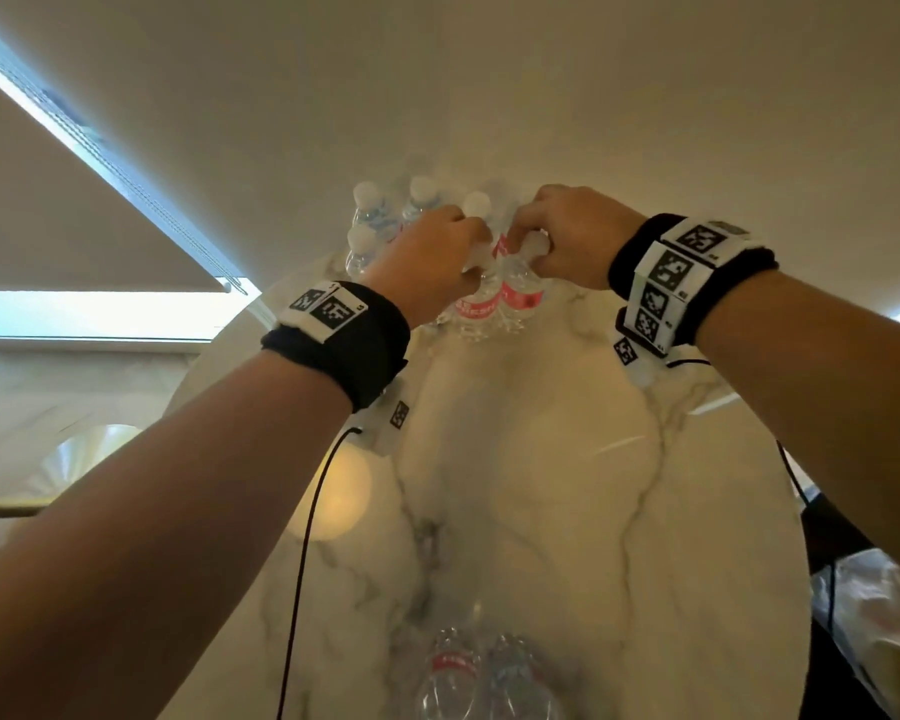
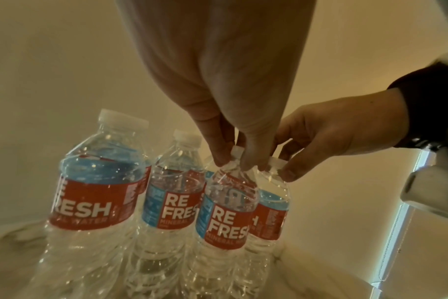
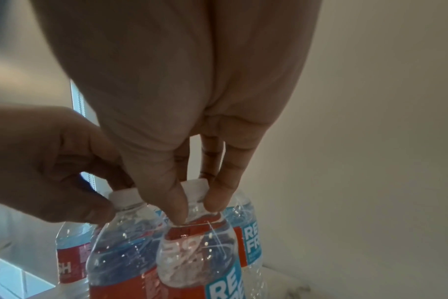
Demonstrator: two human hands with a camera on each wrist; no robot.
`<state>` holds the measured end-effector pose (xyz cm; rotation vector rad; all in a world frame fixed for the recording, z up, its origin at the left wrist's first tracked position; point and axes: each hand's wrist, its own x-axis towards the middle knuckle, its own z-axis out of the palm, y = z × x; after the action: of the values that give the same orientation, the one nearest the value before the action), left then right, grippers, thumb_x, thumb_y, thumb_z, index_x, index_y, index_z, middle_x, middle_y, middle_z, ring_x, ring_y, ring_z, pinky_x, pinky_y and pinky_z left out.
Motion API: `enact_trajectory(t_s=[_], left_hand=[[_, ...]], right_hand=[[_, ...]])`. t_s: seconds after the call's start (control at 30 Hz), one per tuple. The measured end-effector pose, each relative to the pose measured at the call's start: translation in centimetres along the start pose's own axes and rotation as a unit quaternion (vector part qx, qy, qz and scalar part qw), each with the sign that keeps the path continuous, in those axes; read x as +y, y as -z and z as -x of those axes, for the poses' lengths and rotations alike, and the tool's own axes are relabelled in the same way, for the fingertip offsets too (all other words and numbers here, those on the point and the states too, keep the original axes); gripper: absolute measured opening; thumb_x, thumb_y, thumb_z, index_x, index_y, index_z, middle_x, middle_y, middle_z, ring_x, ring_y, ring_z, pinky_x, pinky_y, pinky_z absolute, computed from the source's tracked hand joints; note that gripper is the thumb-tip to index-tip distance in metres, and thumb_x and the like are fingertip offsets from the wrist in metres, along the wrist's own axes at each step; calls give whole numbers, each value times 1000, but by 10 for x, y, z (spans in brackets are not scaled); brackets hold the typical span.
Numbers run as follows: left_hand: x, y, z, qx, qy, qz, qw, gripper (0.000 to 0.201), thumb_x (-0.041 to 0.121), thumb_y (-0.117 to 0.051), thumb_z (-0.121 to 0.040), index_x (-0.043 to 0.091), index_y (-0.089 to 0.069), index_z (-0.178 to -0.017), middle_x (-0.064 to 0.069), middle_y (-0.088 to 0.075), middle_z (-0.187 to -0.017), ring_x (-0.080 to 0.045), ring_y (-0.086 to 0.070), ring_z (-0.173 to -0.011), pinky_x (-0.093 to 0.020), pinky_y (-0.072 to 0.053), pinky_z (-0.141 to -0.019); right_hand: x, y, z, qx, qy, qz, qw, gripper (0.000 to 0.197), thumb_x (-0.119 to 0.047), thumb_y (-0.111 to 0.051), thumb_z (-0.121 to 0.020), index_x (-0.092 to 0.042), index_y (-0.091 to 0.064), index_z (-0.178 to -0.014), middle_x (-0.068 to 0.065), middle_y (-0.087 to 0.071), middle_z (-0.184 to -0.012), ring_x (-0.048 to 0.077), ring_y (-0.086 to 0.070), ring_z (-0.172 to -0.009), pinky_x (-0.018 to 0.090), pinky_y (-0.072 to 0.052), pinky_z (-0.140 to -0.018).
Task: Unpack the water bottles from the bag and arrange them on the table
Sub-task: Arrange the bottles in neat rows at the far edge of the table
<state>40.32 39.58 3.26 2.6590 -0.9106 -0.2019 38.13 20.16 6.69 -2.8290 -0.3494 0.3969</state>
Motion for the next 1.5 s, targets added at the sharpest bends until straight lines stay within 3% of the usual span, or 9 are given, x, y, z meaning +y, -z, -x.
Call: enact_trajectory(t_s=[0.2, 0.33, 0.43, 0.57, 0.7, 0.83, 1.17, 1.33, 1.5], left_hand=[[11, 13, 30, 26, 29, 38, 999, 63, 22, -69, -89, 16, -46, -146, -13, -54, -133, -27, -59, -114, -32, -46, -98], [36, 33, 89, 56, 19, 93, 994, 46, 26, -68, -91, 19, -57, -136, -3, -61, -127, -16, -62, -104, -31, -52, -94], [64, 43, 153, 3, -6, 148, 989, 27, 29, -65, -94, 24, -68, -120, 10, -68, -104, -4, -63, -88, -23, -55, -84], [94, 43, 239, -120, -11, 216, 969, 23, 42, -66, -90, 34, -72, -111, 15, -68, -96, 0, -64, -87, -17, -54, -78], [100, 17, 301, -220, -48, 196, 954, 45, 62, -70, -78, 41, -67, -117, 20, -60, -108, 1, -59, -96, -21, -54, -82], [100, -14, 325, -251, -63, 103, 960, 53, 57, -70, -79, 47, -51, -128, 17, -48, -122, -1, -47, -100, -27, -52, -85], [112, -19, 264, -209, -75, 121, 967, 41, 42, -65, -91, 26, -57, -128, 6, -54, -130, -16, -60, -108, -28, -49, -89], [109, -25, 193, -158, -52, 179, 970, 35, 27, -69, -91, 22, -58, -124, 2, -60, -120, -21, -63, -98, -38, -53, -88], [109, -29, 119, -83, -38, 175, 980, 37, 25, -71, -89, 18, -60, -124, -2, -63, -117, -22, -64, -92, -41, -55, -84]], right_hand=[[-8, 11, 19, -10, -29, -17, 999, 49, -30, -77, -79, -29, -59, -125, 6, -50, -117, 24, -56, -90, 37, -47, -87], [-25, 19, 62, 10, -45, -34, 998, 50, -38, -76, -79, -29, -58, -125, 4, -55, -121, 23, -61, -94, 34, -46, -82], [-55, 9, 120, -26, -18, -98, 995, 39, -34, -76, -80, -25, -64, -117, -4, -64, -109, 16, -64, -90, 33, -49, -80], [-92, -29, 203, -104, 26, -130, 986, 31, -38, -74, -81, -28, -66, -109, -11, -64, -95, 6, -62, -79, 33, -53, -78], [-125, -71, 269, -184, 54, -143, 971, 42, -57, -70, -77, -34, -62, -112, -13, -58, -97, 3, -59, -77, 29, -53, -75], [-139, -108, 299, -219, 61, -94, 969, 53, -59, -69, -75, -36, -55, -120, -9, -48, -113, 13, -58, -84, 28, -49, -77], [-79, -73, 260, -107, -9, -125, 986, 29, -34, -73, -81, -26, -68, -108, -4, -53, -98, 12, -55, -81, 30, -47, -78], [-22, -23, 194, -14, -61, -79, 995, 27, -28, -72, -82, -21, -70, -107, 5, -60, -98, 26, -61, -89, 37, -46, -82], [29, 21, 93, 52, -90, -53, 993, 29, -22, -71, -84, -13, -69, -112, 4, -60, -97, 25, -58, -90, 29, -38, -75]])
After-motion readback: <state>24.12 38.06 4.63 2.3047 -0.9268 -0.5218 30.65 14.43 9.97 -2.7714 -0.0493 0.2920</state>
